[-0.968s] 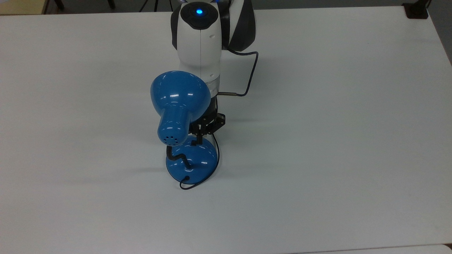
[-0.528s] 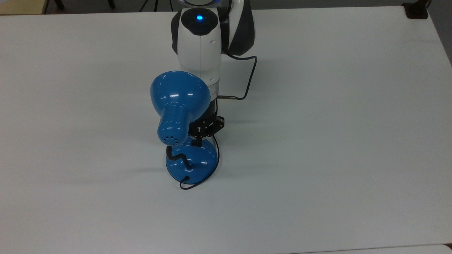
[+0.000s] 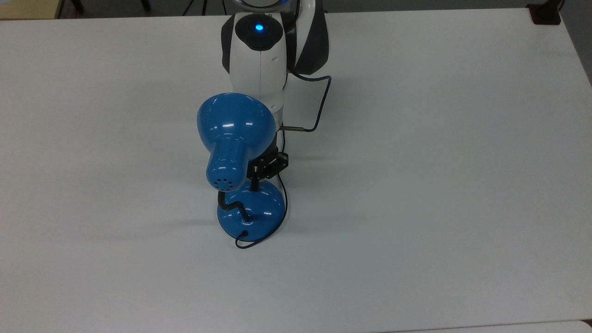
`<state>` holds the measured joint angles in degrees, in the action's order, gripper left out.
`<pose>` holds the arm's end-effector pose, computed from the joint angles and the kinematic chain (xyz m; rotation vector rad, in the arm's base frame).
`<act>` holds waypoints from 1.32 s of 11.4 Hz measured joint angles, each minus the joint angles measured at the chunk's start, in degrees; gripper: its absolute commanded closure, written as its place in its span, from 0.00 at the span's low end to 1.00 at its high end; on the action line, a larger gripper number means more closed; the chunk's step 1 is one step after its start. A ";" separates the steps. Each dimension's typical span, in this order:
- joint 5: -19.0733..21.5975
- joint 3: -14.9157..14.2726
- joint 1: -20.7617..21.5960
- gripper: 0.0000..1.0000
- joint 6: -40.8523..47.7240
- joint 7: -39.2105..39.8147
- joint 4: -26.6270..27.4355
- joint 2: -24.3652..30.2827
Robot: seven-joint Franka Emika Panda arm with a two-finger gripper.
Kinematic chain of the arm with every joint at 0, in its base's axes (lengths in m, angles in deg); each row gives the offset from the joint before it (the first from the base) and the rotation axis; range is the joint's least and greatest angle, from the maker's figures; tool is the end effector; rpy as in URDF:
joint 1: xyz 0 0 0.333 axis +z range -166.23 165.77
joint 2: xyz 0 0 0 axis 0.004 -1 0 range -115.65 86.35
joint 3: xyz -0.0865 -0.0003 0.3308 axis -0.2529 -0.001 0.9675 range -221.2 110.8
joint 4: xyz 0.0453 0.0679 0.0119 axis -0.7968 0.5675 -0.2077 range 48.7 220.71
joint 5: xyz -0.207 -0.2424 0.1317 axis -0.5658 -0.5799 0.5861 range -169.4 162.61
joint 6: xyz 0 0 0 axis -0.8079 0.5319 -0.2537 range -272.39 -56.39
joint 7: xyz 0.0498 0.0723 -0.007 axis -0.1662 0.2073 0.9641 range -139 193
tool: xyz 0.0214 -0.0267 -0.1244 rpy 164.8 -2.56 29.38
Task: Turn on the lamp
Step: 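Press the switch on the lamp base with the gripper fingers, then lift the gripper up and away from the lit lamp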
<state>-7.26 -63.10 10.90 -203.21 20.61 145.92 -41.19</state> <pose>0.6636 0.0494 0.3692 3.0232 0.0288 0.4971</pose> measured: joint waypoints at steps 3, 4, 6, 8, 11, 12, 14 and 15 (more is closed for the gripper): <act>-0.44 0.00 -0.09 1.00 -1.72 0.00 0.01 -0.62; -1.21 0.03 -0.07 1.00 -1.80 -0.04 -0.06 -0.67; -1.83 0.06 -0.04 1.00 -1.81 -0.10 -0.11 -0.72; -1.84 0.06 -0.07 1.00 -1.81 -0.18 -0.14 -0.67; -1.84 -0.04 -0.45 1.00 -0.57 -0.53 3.58 3.18; -1.85 -0.05 -0.45 1.00 1.65 -0.56 6.30 6.44; -1.84 -0.06 -0.45 0.81 10.49 -0.69 10.69 14.49; -1.84 -0.07 -0.50 0.18 16.77 -0.81 11.29 18.43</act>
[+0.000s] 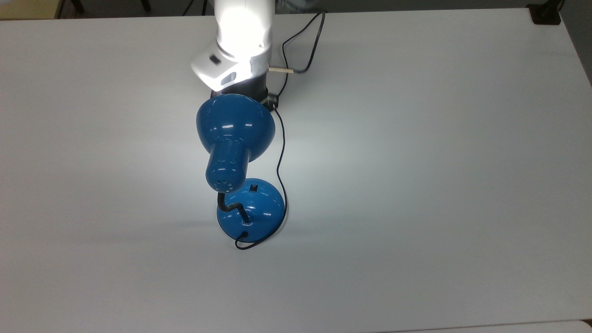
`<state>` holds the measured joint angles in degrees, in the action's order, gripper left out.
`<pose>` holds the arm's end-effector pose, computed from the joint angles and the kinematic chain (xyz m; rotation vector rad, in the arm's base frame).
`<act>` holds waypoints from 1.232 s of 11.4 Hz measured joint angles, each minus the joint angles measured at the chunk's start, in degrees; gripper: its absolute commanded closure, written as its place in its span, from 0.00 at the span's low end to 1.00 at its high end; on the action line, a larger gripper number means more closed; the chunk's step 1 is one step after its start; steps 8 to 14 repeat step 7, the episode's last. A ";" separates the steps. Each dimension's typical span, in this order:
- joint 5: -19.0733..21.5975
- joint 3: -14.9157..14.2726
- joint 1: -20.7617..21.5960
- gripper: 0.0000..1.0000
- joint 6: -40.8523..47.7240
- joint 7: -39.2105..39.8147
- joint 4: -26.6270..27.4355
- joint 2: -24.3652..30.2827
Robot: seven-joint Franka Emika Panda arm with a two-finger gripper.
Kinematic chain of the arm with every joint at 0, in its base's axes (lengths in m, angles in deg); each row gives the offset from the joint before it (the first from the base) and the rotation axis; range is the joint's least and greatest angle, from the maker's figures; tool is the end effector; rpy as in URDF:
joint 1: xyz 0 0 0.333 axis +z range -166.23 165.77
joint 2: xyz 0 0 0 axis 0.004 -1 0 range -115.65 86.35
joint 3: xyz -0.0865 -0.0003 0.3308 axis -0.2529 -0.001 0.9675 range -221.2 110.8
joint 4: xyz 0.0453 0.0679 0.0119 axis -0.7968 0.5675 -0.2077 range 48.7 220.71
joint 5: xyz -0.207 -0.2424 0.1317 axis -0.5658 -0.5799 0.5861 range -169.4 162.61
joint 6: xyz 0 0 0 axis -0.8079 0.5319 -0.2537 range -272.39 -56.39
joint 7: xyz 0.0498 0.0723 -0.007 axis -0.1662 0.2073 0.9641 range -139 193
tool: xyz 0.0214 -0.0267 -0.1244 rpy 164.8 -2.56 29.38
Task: Turn on the lamp
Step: 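Lift the gripper up and away from the lit lamp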
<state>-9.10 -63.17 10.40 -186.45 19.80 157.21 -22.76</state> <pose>0.5655 0.0250 0.4466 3.0441 -0.0292 0.2384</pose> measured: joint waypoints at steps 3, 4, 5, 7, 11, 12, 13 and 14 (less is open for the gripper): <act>0.00 -0.10 -1.49 0.00 17.26 -0.16 -2.11 8.62; 0.00 -0.11 -2.18 0.00 21.73 -0.16 -4.87 9.12; 0.00 -0.11 -2.71 0.00 26.20 -0.16 -8.45 8.80; 0.00 -0.16 -3.62 0.00 32.39 -0.14 -14.66 7.04; 0.00 -0.16 -3.62 0.00 32.39 -0.14 -14.66 7.04; 0.00 -0.16 -3.62 0.00 32.39 -0.14 -14.66 7.04; 0.00 -0.16 -3.62 0.00 32.39 -0.14 -14.66 7.04; 0.00 -0.16 -3.62 0.00 32.39 -0.14 -14.66 7.04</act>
